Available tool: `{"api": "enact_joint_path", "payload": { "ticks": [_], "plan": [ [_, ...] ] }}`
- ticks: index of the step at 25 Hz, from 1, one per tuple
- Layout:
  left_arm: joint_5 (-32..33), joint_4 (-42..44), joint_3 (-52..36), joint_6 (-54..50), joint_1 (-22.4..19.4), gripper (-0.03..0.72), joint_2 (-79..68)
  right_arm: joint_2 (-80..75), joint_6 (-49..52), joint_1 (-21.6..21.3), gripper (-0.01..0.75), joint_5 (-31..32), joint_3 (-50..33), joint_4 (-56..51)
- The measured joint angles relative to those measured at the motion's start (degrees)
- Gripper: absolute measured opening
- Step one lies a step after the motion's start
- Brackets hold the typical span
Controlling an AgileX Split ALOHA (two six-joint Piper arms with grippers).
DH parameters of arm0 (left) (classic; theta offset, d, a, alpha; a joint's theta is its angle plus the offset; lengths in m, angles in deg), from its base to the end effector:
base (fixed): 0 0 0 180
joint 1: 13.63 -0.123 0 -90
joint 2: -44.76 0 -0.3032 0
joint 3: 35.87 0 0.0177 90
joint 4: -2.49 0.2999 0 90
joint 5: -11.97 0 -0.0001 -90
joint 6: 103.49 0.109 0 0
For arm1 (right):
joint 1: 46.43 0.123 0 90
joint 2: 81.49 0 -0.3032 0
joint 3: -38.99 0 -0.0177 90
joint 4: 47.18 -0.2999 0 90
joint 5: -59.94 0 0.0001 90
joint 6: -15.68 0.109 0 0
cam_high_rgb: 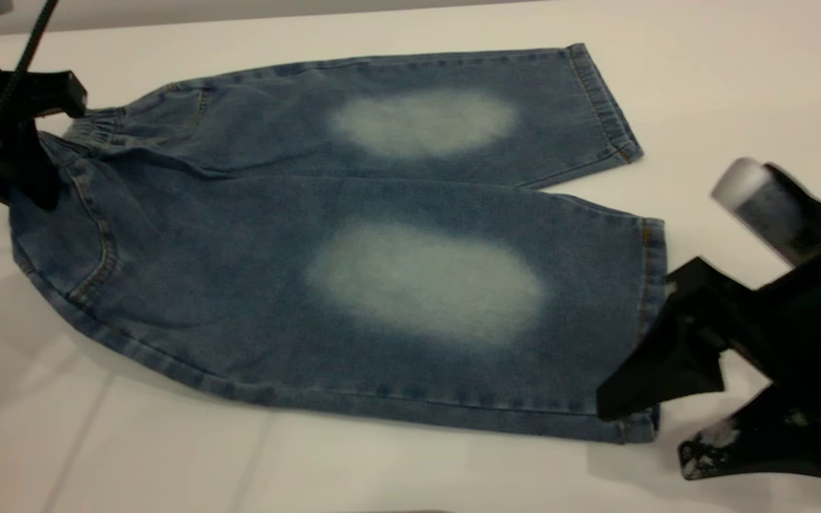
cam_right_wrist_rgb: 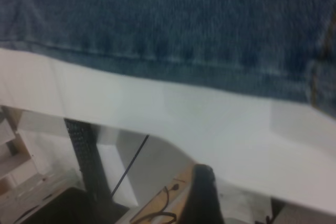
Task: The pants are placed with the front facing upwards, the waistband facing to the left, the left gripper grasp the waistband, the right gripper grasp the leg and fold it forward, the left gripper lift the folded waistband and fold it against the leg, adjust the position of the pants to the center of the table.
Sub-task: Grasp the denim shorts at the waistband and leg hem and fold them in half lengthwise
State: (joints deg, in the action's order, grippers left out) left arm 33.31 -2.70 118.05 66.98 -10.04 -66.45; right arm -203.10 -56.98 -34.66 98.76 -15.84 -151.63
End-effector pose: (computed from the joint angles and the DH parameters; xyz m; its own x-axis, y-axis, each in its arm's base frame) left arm 0.3649 -0.0265 0.0959 -0.9184 -0.1908 -0.3466 -0.1582 0.9800 -0.1204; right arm 0.1994 0.1092 -0.0006 -0.9524 0.2746 0.1327 0.2952 0.7212 0.6267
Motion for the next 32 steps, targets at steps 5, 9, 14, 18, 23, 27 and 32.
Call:
{"api": "enact_joint_path", "payload": {
  "ticks": [5,9,14,18,23,27,32],
  "plan": [
    [0.2,0.0,0.0,0.0,0.0,0.08,0.0,-3.9,-0.1,0.2,0.505,-1.6,3.3,-0.2],
    [0.4,0.0,0.0,0.0,0.0,0.08,0.0,-4.8,-0.1,0.2,0.505,-0.9,5.3,-0.2],
    [0.4,0.0,0.0,0.0,0.0,0.08,0.0,-5.1,-0.1,0.2,0.488,-1.0,7.8,-0.2],
    [0.4,0.0,0.0,0.0,0.0,0.08,0.0,-5.5,0.0,0.2,0.389,-2.2,10.4,-0.1],
    [0.5,0.0,0.0,0.0,0.0,0.08,0.0,-5.6,-0.1,0.2,0.115,-1.5,11.3,-0.1],
    [1.1,0.0,0.0,0.0,0.0,0.08,0.2,-5.6,0.0,0.2,0.028,3.7,11.3,-0.1],
    [3.8,0.0,0.0,0.0,0.0,0.08,2.3,-4.9,4.9,-1.7,0.025,15.5,13.6,0.2]
  ]
}}
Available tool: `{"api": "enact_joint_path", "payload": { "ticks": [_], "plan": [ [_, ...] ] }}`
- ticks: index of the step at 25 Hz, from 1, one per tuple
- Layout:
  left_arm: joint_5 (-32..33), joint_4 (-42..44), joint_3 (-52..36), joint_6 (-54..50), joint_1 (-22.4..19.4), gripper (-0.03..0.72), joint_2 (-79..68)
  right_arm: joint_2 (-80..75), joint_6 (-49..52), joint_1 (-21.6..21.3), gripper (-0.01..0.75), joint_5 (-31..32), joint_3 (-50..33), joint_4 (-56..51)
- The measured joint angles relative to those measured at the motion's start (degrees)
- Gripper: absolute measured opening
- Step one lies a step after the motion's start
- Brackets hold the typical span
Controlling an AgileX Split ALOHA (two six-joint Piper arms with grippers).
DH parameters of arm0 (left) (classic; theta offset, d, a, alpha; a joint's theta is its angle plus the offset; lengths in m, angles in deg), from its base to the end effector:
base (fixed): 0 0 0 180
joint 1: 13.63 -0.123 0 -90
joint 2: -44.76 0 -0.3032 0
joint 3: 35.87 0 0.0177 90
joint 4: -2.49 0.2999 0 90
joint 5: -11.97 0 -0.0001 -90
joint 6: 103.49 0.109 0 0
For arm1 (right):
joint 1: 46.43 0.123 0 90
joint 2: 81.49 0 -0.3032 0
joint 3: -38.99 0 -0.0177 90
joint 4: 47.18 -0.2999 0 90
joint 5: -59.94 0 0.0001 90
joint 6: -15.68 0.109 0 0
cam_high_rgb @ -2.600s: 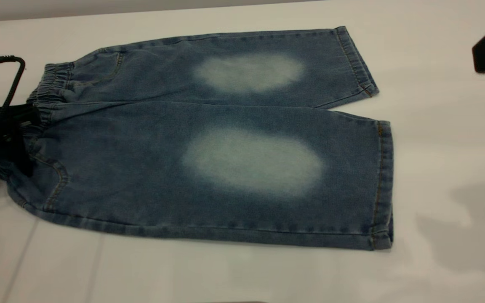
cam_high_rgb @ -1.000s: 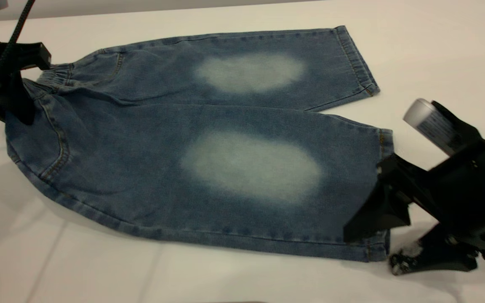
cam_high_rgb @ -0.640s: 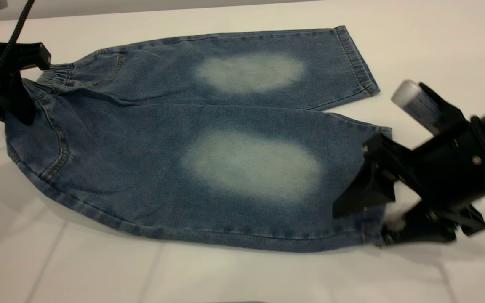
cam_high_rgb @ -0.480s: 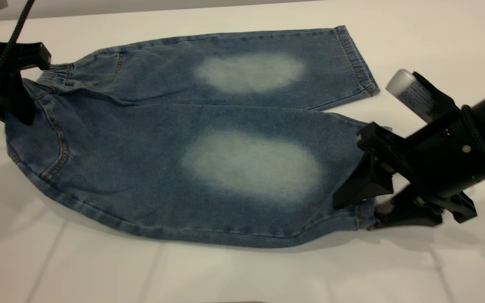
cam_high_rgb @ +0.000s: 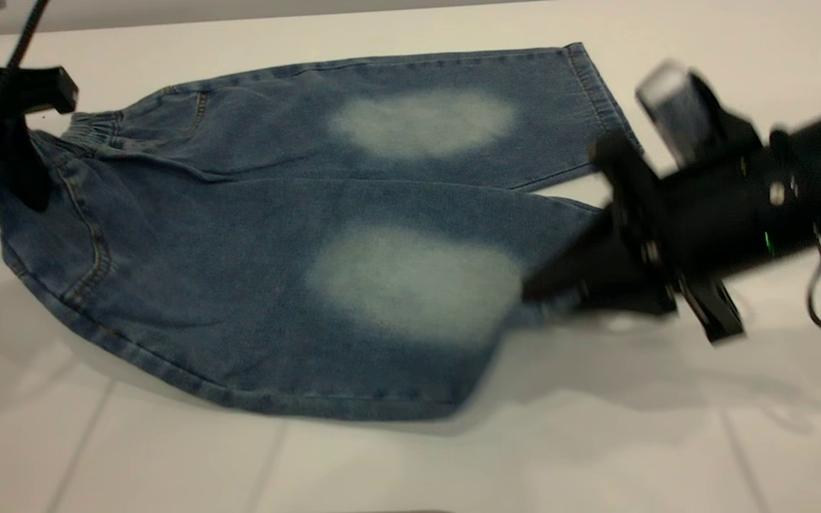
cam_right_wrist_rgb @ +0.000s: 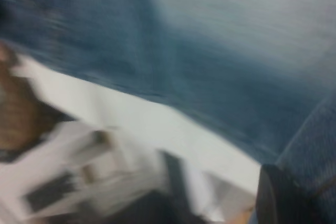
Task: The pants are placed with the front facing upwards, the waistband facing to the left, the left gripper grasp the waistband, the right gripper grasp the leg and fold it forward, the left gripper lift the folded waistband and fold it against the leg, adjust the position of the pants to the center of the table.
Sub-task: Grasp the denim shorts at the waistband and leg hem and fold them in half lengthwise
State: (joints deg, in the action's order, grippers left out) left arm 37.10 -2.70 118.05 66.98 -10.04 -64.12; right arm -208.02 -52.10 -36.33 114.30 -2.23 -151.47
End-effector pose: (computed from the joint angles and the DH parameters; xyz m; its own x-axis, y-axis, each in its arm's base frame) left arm 0.3590 -0.0267 0.1081 -0.9277 -0.1879 -0.3227 -0.1572 0.9804 -0.1191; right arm 0.2766 0.1365 0.0200 -0.9525 0.2793 0.1215 0.2482 0.4804 0.8412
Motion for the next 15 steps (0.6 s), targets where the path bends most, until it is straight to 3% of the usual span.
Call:
{"api": "enact_joint_path", "payload": {
  "ticks": [3,6,11,15],
  "plan": [
    [1.1,-1.3,0.0,0.0,0.0,0.08,2.3,0.0,5.5,-2.8,0.025,7.1,3.7,0.1],
    [0.5,-4.9,0.0,0.0,0.0,0.08,3.4,0.0,12.3,-5.2,0.025,9.0,8.1,0.1],
    [-0.3,-12.8,2.1,0.0,-1.7,0.08,2.9,0.0,22.1,-6.5,0.025,4.2,14.2,0.5],
    [-4.8,-21.9,2.7,0.0,-4.8,0.081,2.2,0.0,28.5,-6.6,0.025,-0.3,19.9,1.2]
  ]
}}
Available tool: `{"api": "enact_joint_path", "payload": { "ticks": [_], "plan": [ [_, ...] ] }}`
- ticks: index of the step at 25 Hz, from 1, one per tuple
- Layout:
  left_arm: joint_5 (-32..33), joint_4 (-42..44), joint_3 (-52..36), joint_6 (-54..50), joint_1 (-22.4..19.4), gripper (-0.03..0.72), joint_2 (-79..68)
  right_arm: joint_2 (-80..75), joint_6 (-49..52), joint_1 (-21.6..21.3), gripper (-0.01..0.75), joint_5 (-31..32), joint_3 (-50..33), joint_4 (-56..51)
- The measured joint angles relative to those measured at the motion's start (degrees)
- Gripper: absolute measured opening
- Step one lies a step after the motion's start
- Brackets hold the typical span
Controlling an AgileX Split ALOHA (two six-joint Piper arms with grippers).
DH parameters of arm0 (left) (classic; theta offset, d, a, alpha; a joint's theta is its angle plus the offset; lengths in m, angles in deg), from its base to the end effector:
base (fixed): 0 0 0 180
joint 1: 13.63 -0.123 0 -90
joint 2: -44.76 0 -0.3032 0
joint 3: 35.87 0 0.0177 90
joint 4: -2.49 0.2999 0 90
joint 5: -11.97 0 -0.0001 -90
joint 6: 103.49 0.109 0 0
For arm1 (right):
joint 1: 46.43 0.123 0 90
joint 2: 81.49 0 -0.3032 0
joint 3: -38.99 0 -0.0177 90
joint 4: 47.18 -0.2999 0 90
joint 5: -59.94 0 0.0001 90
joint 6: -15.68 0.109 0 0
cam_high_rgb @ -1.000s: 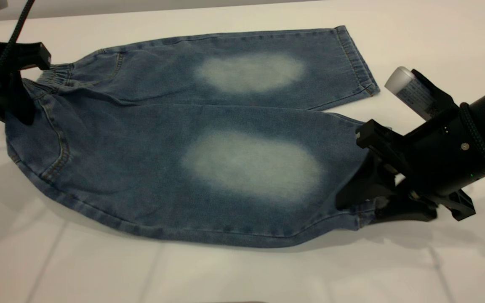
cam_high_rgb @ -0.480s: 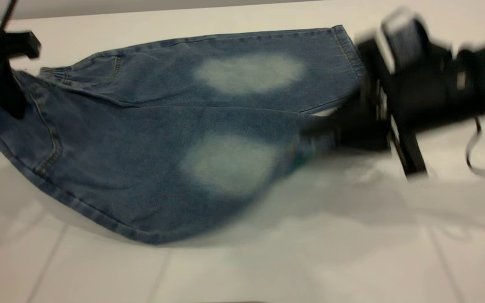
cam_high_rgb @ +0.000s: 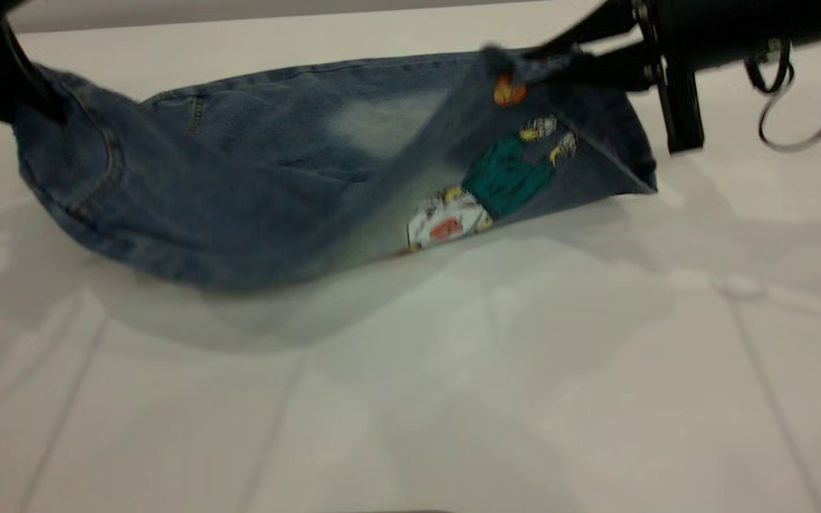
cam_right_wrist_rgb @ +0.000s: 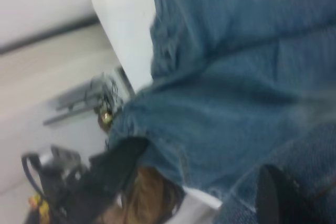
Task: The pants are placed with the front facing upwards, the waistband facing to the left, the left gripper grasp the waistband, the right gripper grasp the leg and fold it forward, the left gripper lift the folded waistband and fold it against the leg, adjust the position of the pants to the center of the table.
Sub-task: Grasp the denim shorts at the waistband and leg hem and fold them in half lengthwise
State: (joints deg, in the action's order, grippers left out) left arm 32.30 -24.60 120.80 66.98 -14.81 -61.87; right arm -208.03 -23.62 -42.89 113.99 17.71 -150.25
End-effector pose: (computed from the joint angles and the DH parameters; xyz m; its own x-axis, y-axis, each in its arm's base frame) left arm 0.3849 -0.0094 0.1429 -0.7311 -0.5837 -0.3532 -0.4378 0.7985 -0.4132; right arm 0.4001 0.1109 0.0787 -0.8036 0.5372 0.2563 0.4237 0.2138 0.8802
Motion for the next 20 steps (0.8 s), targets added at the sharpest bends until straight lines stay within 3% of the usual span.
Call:
{"api": "enact_joint_path", "payload": {
  "ticks": [5,13,20],
  "plan": [
    [-4.1,-7.5,0.6,0.0,-2.2,0.081,-1.9,-0.5,4.8,0.0,0.026,-7.3,6.7,0.1],
    [-10.3,-22.6,1.3,0.0,-2.3,0.082,-7.9,-6.6,12.1,0.0,0.027,-15.0,13.9,0.0],
    [-12.1,-28.0,7.4,0.0,-2.3,0.082,-15.1,-15.0,16.8,0.0,0.027,-16.4,22.5,0.0]
  ]
}}
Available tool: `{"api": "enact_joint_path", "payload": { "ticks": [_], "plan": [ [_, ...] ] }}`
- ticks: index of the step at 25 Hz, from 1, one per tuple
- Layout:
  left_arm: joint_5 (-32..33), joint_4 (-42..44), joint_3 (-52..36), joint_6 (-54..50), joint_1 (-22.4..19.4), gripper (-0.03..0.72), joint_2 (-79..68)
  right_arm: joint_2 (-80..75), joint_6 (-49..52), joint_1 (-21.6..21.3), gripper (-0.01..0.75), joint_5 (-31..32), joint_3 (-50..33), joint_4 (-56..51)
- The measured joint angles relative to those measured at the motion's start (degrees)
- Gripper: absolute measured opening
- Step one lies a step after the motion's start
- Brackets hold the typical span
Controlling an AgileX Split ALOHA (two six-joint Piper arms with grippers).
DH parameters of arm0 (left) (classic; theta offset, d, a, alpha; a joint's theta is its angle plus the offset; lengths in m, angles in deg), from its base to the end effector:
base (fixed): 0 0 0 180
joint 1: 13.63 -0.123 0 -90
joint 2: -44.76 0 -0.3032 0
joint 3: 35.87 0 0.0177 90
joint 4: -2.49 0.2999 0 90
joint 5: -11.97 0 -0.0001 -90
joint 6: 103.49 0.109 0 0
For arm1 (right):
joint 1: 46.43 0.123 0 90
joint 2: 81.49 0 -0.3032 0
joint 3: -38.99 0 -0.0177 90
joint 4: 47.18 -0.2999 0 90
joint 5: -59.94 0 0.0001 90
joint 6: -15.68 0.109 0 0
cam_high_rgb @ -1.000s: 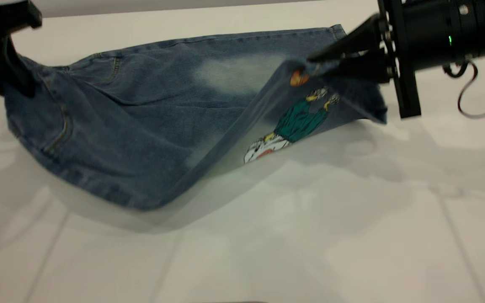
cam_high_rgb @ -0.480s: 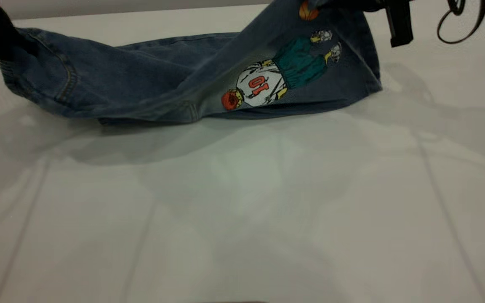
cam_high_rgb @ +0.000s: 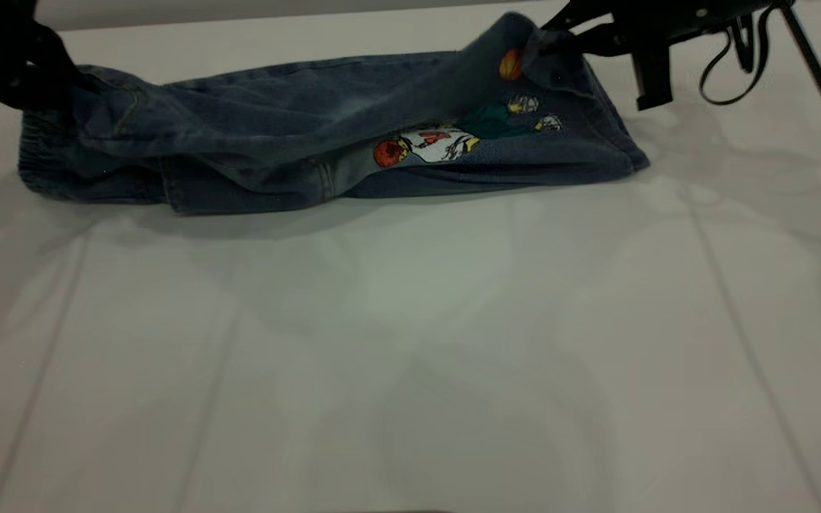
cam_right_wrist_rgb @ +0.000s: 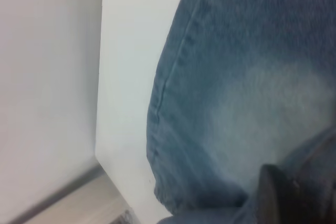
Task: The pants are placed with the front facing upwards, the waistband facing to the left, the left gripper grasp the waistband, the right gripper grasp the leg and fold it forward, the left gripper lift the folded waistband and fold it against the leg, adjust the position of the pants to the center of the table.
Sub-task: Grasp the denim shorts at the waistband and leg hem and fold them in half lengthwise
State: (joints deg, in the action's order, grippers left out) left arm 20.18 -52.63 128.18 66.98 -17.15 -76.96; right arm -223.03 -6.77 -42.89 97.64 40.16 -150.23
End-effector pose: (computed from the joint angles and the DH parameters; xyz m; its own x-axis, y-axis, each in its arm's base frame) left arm 0.4404 0.0142 0.0853 -0.3513 -0.9187 -0.1803 -0.7084 0.3868 -0.5904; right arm 0.5039 0.0963 0.0351 -0.5682 0.7650 0.3033 0.5906 0.1224 0.7976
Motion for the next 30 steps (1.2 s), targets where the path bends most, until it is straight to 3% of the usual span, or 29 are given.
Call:
{"api": "enact_joint_path", "payload": {
  "ticks": [8,12,22,26,30],
  "plan": [
    [-0.7,-6.0,7.3,-0.1,0.0,0.083,-7.0,-3.4,4.5,0.0,0.028,-4.2,4.5,-0.1],
    [-2.4,-10.1,7.5,-0.1,0.0,0.085,-9.0,-4.2,7.7,0.0,0.029,-7.0,4.5,-0.1],
    [-5.7,-10.6,7.8,2.2,0.0,0.107,-10.0,-4.4,9.8,0.0,0.043,-10.7,6.1,-0.3],
    [-6.5,-10.6,7.8,6.3,0.0,0.148,-10.0,-4.4,9.7,0.0,0.055,-10.7,7.3,-0.3],
    [-6.8,-10.6,7.8,9.5,0.0,0.254,-10.0,-4.4,9.5,0.0,0.084,-10.7,7.4,-0.3]
  ]
}}
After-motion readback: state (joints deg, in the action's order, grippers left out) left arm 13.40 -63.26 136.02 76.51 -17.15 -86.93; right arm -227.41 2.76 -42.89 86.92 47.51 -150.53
